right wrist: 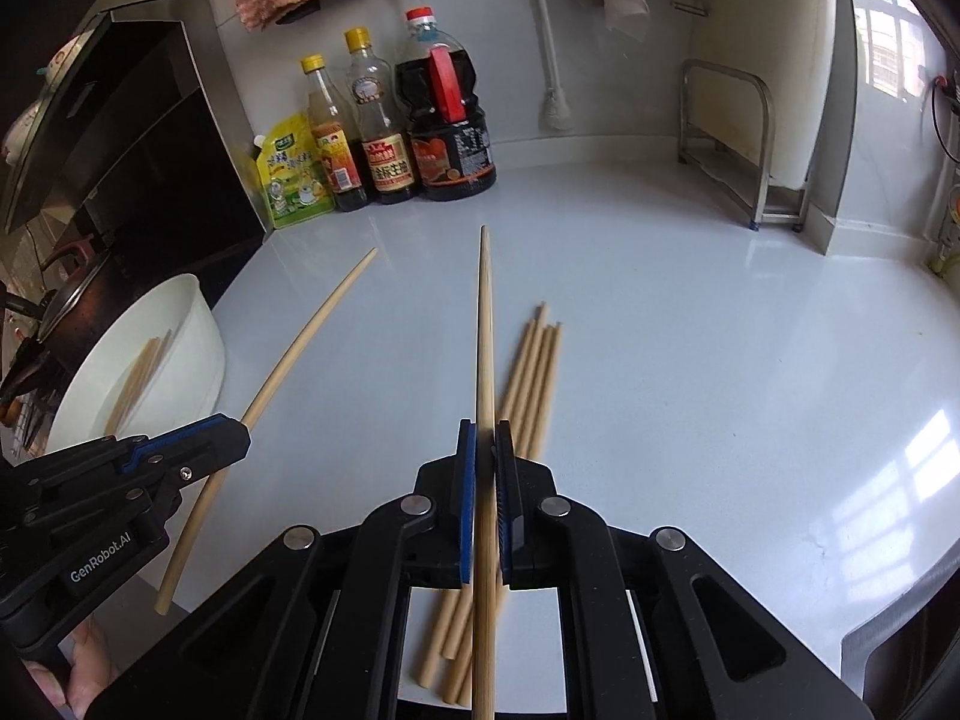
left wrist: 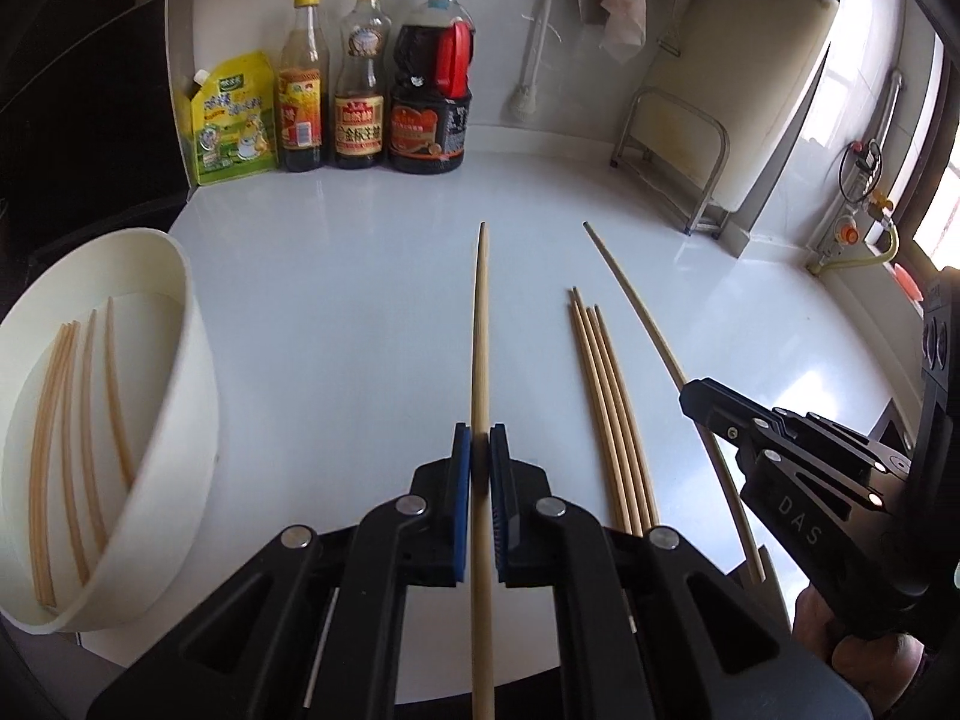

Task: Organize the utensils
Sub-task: 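Carry both held chopsticks over the white basin and lower them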

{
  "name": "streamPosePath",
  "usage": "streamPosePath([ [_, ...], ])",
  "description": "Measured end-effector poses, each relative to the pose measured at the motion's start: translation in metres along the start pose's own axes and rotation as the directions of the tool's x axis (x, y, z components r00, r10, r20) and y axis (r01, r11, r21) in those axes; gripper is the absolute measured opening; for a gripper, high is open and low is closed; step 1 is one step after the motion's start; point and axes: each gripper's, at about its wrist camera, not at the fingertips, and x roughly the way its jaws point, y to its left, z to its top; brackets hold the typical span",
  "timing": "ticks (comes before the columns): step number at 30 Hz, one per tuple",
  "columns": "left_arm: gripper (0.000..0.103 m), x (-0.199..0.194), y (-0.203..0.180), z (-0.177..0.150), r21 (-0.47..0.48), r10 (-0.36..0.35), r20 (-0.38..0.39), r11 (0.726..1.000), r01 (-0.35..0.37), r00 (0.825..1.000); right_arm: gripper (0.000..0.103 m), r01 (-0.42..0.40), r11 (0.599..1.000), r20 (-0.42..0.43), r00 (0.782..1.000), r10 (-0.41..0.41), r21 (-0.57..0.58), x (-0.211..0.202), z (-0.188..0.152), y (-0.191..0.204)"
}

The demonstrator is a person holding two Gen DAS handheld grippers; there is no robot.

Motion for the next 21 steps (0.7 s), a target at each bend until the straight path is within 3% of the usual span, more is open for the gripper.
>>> streamPosePath([
  [10,0.007,-0.075,0.101,0.018,-0.135,0.137,0.151,0.984,-0.116,0.979,0.006,-0.160,0.980,0.028,0.986,0.164,-0.118,0.007,0.041,0.100],
  [15,0.007,-0.081,0.170,0.010,-0.229,0.236,0.131,0.952,-0.202,0.963,0.006,-0.242,0.952,-0.035,0.970,0.240,-0.188,0.033,0.054,0.171],
  [21,0.007,-0.071,0.232,-0.006,-0.307,0.289,0.072,0.917,-0.255,0.955,0.006,-0.310,0.920,-0.150,0.948,0.280,-0.240,0.077,0.051,0.244],
])
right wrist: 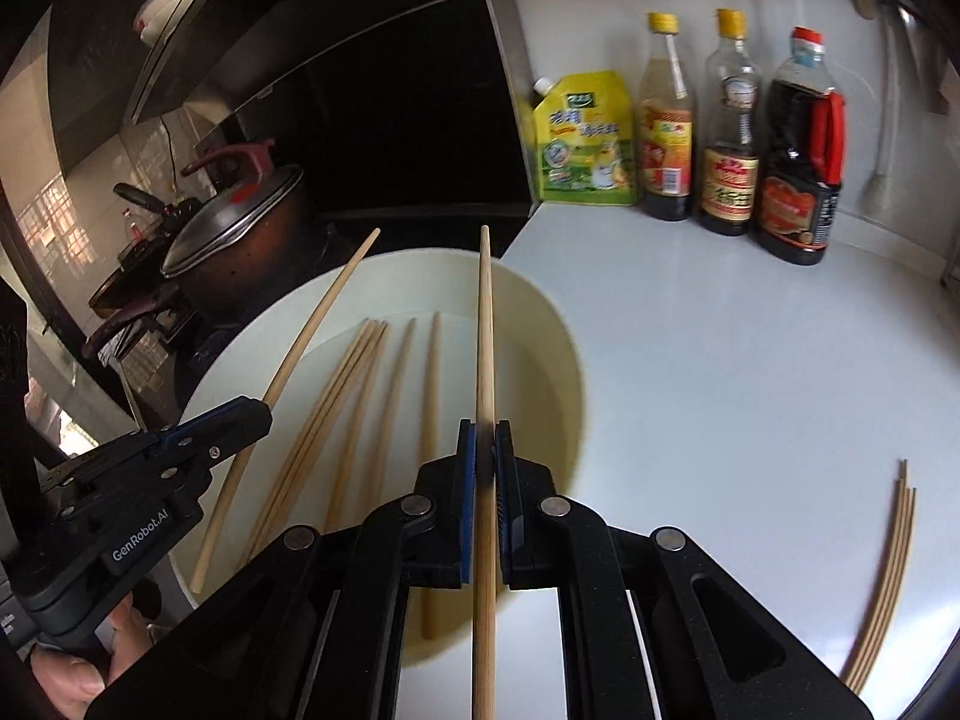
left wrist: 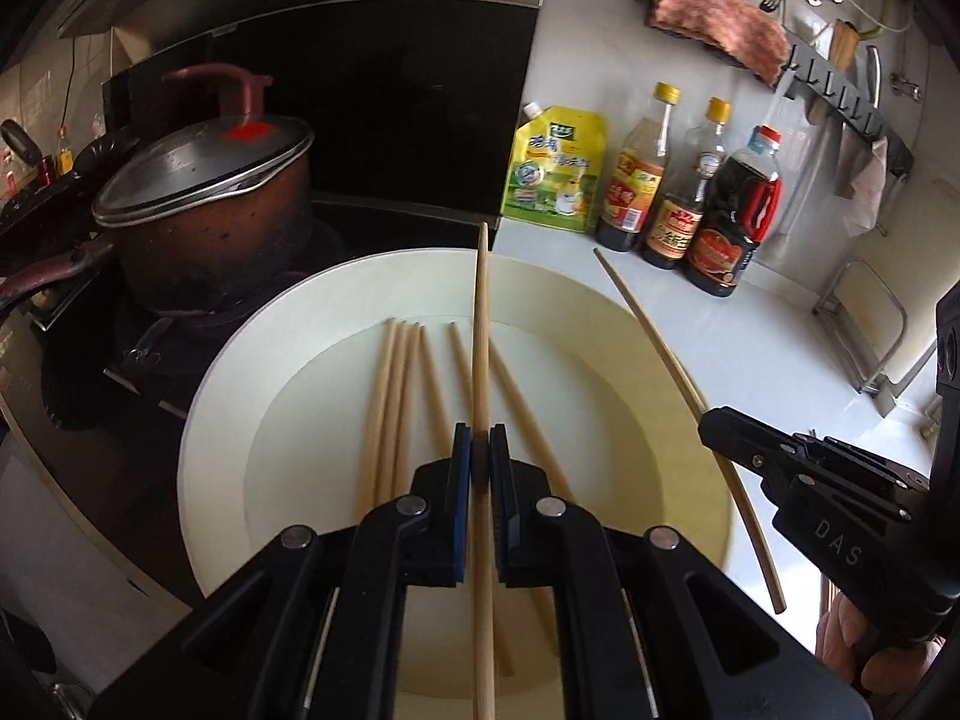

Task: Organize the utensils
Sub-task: 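Carry both held chopsticks over the white basin and lower them, then open the left tool to drop its chopstick while the right tool releases its own, then withdraw both open tools from the basin toward the chopstick pile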

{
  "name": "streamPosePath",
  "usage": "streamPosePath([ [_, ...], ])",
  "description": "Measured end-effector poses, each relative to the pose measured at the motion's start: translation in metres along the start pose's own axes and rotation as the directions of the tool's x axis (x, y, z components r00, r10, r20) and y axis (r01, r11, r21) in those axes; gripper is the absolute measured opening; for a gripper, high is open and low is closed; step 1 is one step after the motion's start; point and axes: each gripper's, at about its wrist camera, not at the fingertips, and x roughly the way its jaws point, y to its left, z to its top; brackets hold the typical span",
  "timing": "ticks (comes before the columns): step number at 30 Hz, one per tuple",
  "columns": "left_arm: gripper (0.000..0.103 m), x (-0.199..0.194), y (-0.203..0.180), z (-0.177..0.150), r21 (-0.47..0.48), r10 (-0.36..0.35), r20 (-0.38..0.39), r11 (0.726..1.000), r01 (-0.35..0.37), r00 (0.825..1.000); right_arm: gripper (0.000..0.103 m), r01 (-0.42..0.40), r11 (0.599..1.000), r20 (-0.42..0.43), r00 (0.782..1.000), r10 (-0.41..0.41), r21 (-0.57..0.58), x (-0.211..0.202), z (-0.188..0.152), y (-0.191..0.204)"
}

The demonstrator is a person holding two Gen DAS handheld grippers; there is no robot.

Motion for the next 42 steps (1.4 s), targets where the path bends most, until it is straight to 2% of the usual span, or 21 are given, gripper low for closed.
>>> streamPosePath([
  [7,0.007,0.027,0.028,-0.005,-0.032,0.013,-0.057,0.999,-0.015,0.998,0.006,-0.019,1.000,-0.100,0.995,0.018,-0.005,0.050,0.003,0.030],
  [14,0.008,0.035,0.036,-0.007,-0.052,0.013,-0.094,0.998,-0.018,0.996,0.006,-0.018,1.000,-0.132,0.991,0.020,0.015,0.062,0.003,0.027],
  [16,0.018,0.032,0.037,-0.008,-0.056,0.019,-0.084,0.998,-0.024,0.996,0.008,-0.027,0.999,-0.122,0.992,0.029,0.020,0.058,0.002,0.025],
  [18,0.043,0.027,0.038,-0.008,-0.057,0.029,-0.068,0.998,-0.033,0.997,0.008,-0.016,1.000,-0.103,0.995,0.018,0.016,0.052,0.001,0.023],
  [20,0.050,0.020,0.038,-0.008,-0.061,0.039,-0.048,0.997,-0.042,0.998,0.008,-0.011,1.000,-0.090,0.996,0.013,0.018,0.047,0.000,0.021],
  [25,0.051,0.005,0.041,-0.012,-0.074,0.045,-0.036,0.996,-0.047,0.998,0.008,-0.021,0.999,-0.068,0.997,0.022,0.029,0.032,-0.006,0.018],
  [30,0.056,-0.005,0.042,-0.018,-0.083,0.052,-0.036,0.995,-0.054,0.998,0.010,-0.017,0.999,-0.058,0.998,0.019,0.033,0.019,-0.013,0.017],
  [32,0.057,-0.008,0.042,-0.020,-0.082,0.054,-0.040,0.995,-0.057,0.998,0.014,-0.018,0.999,-0.051,0.998,0.020,0.037,0.013,-0.016,0.017],
  [34,0.057,-0.013,0.041,-0.024,-0.083,0.055,-0.043,0.995,-0.058,0.998,0.023,-0.022,0.999,-0.038,0.999,0.023,0.040,0.004,-0.020,0.017],
  [42,0.063,-0.035,0.030,-0.026,-0.081,0.045,-0.016,0.996,-0.046,0.999,0.024,-0.013,0.999,0.002,1.000,0.013,0.047,-0.033,-0.032,0.003],
])
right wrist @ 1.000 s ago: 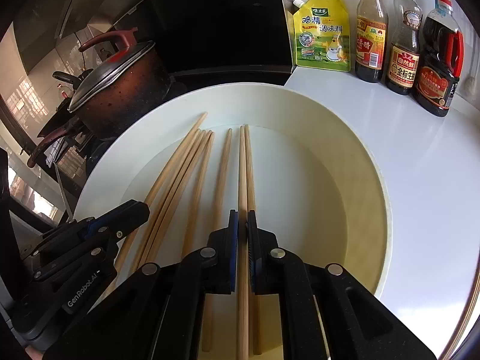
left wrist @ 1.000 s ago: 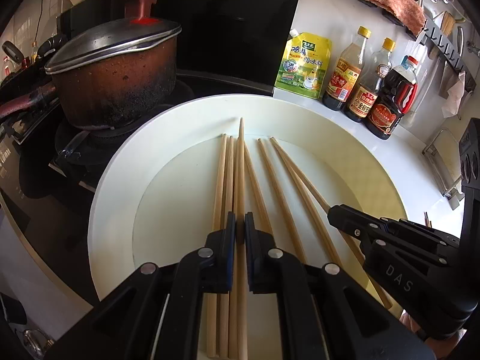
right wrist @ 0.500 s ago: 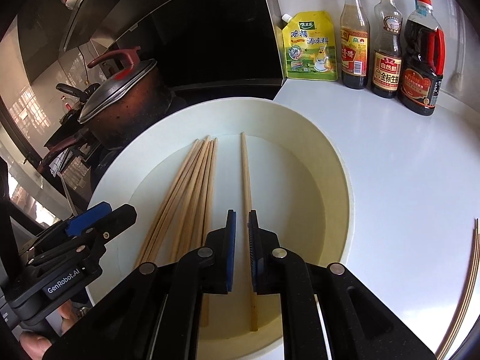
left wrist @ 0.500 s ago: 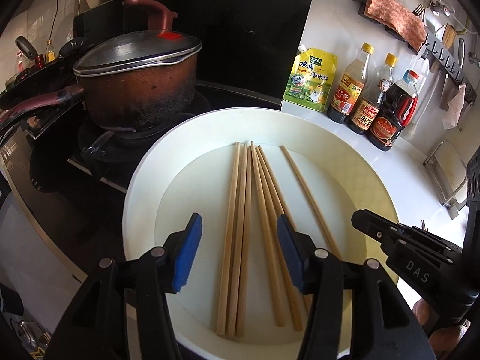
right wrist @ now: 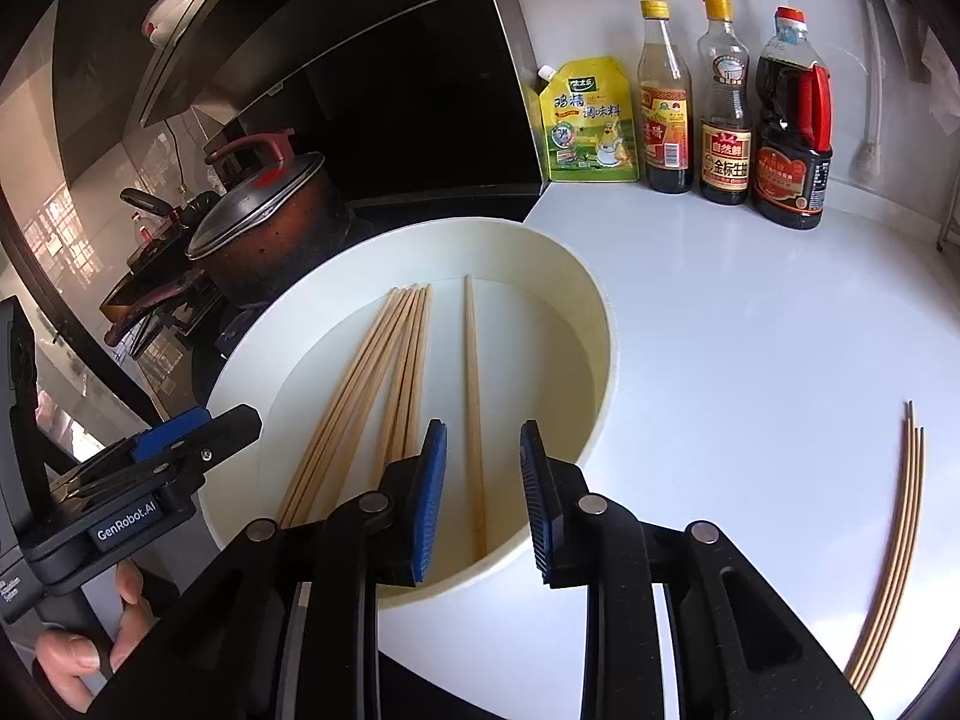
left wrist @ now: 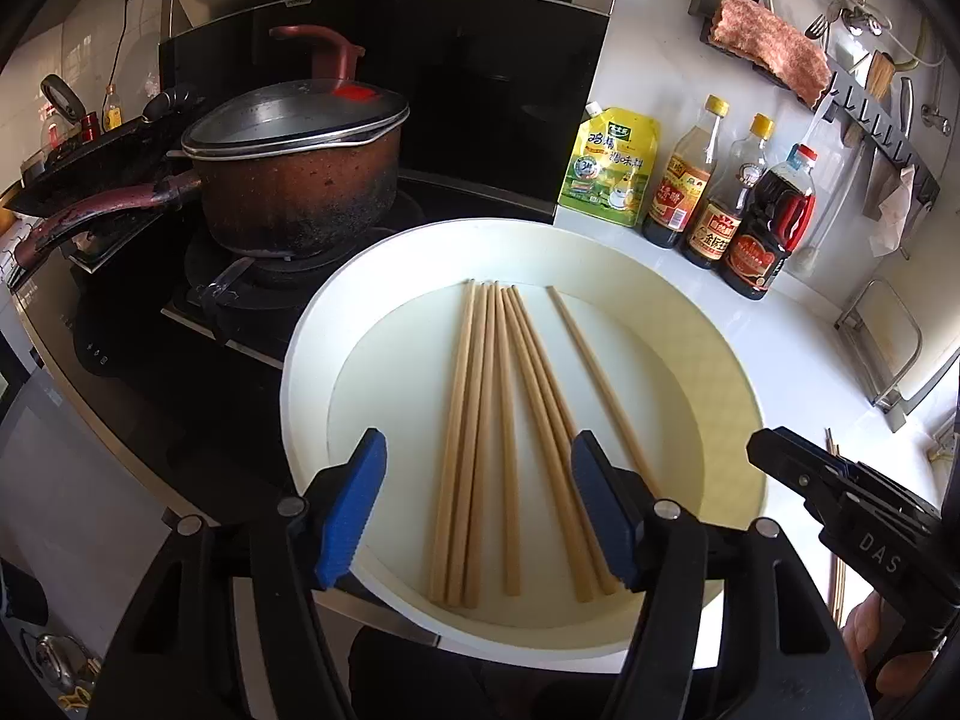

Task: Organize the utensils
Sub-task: 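Withdraw both open tools from the basin toward the chopstick pile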

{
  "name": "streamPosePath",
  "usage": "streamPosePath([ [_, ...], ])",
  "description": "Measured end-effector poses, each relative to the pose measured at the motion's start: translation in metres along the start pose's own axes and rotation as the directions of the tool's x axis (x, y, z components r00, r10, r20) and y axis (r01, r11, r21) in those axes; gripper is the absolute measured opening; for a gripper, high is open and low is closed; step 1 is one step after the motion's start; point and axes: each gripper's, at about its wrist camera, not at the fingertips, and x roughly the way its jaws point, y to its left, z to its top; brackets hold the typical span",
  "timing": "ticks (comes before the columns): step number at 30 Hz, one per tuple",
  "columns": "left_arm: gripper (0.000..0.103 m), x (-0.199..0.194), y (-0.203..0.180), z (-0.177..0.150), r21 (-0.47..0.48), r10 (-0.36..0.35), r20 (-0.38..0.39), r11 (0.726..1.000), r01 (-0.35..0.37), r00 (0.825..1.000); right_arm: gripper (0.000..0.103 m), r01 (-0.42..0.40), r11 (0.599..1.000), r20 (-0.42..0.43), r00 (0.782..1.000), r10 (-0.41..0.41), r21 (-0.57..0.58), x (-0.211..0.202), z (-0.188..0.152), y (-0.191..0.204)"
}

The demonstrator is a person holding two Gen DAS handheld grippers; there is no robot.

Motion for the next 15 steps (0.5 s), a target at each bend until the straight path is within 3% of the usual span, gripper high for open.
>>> streamPosePath([
  [5,0.063,-0.001,-0.013,0.004,0.006,-0.026,0.005,1.000,0.026,1.000,0.031,0.031,1.000,0.042,0.999,-0.031,0.002,-0.021,0.004,-0.013],
  [15,0.065,0.000,-0.028,0.004,0.031,-0.087,0.019,0.996,0.087,0.996,0.034,0.084,0.996,0.135,0.987,-0.088,0.034,-0.054,0.001,-0.039],
])
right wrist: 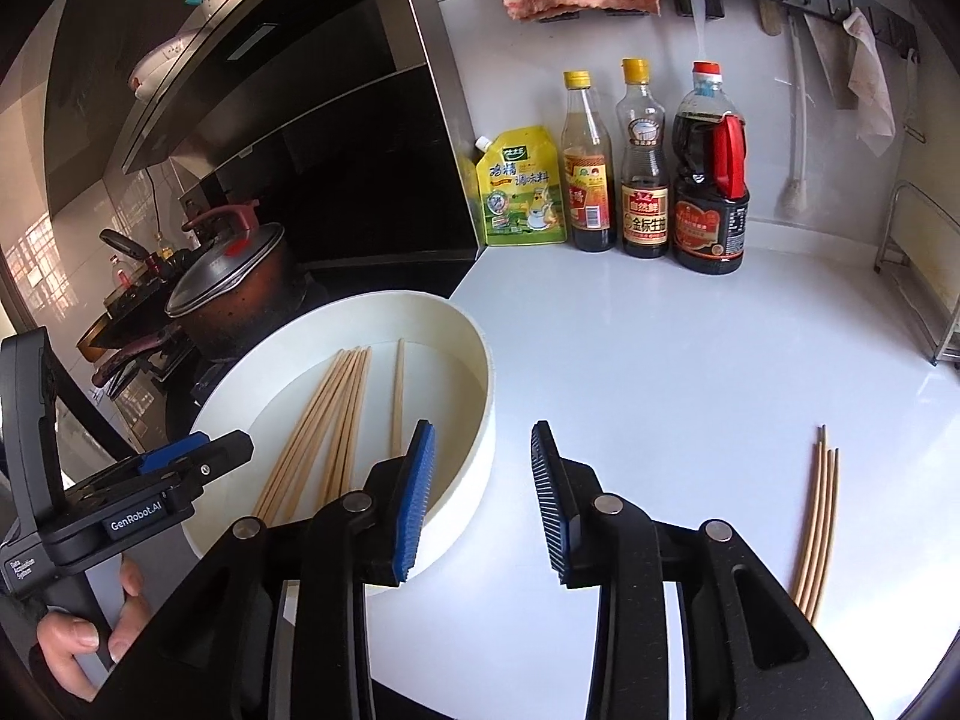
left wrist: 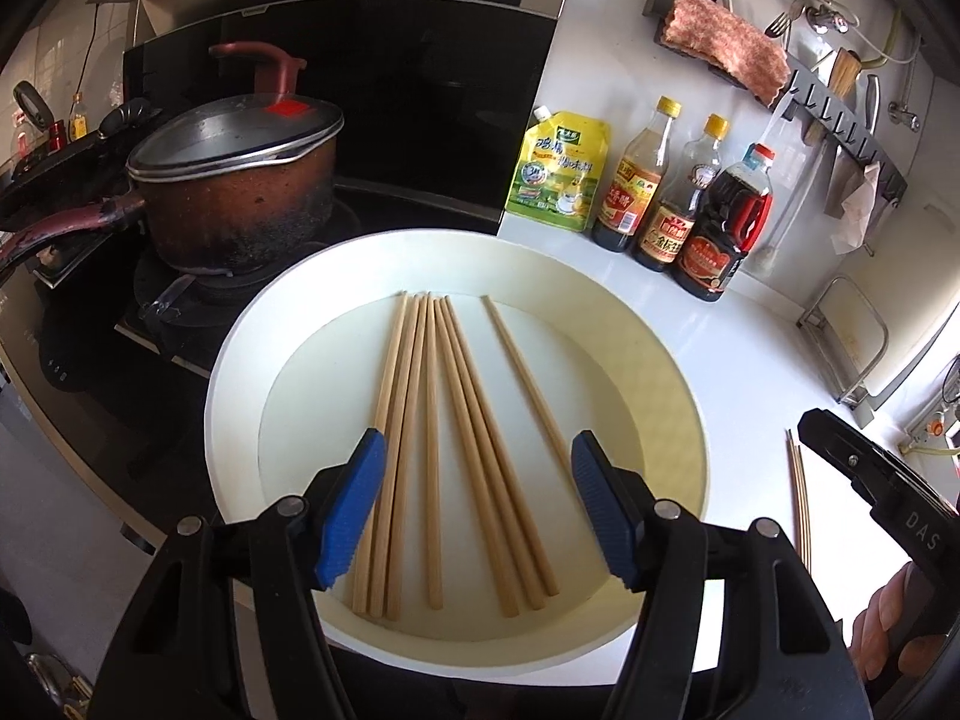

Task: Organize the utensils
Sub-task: 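Withdraw both open tools from the basin toward the chopstick pile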

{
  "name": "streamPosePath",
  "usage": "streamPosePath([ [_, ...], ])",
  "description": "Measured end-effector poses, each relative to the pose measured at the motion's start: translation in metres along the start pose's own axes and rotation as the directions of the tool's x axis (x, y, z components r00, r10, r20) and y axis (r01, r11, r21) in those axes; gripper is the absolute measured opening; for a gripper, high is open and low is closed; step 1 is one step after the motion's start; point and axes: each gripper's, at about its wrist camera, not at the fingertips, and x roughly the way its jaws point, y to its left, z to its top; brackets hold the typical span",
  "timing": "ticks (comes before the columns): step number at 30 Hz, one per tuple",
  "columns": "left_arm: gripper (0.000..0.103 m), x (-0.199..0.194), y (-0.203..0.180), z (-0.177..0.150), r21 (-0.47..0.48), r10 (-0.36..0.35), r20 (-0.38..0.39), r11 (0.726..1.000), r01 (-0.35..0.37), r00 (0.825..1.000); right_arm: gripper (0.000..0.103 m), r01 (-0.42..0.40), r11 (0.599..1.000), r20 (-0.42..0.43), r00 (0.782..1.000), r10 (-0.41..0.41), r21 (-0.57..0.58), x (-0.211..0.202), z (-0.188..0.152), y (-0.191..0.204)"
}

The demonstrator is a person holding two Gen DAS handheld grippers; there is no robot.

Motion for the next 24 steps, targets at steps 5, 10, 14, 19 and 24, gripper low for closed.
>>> streamPosePath([
  [5,0.066,-0.004,-0.009,0.005,0.038,0.010,0.011,0.999,-0.011,1.000,0.037,-0.001,0.998,0.028,1.000,-0.001,0.064,-0.013,-0.004,-0.015],
  [10,0.066,-0.012,-0.026,0.009,0.066,0.005,0.031,0.998,-0.007,1.000,0.037,0.002,0.995,0.038,0.999,-0.006,0.097,-0.025,-0.013,-0.031],
  [14,0.070,-0.013,-0.053,0.005,0.106,-0.026,0.035,0.994,0.022,0.999,0.038,0.025,0.993,0.049,0.998,-0.032,0.120,-0.040,-0.021,-0.050],
  [19,0.070,-0.012,-0.090,-0.003,0.143,-0.092,0.004,0.986,0.090,0.996,0.041,0.075,0.984,0.037,0.996,-0.082,0.162,-0.059,-0.037,-0.084],
  [24,0.071,-0.010,-0.128,-0.015,0.175,-0.135,-0.025,0.975,0.137,0.991,0.041,0.132,0.970,0.019,0.990,-0.139,0.205,-0.076,-0.058,-0.119],
])
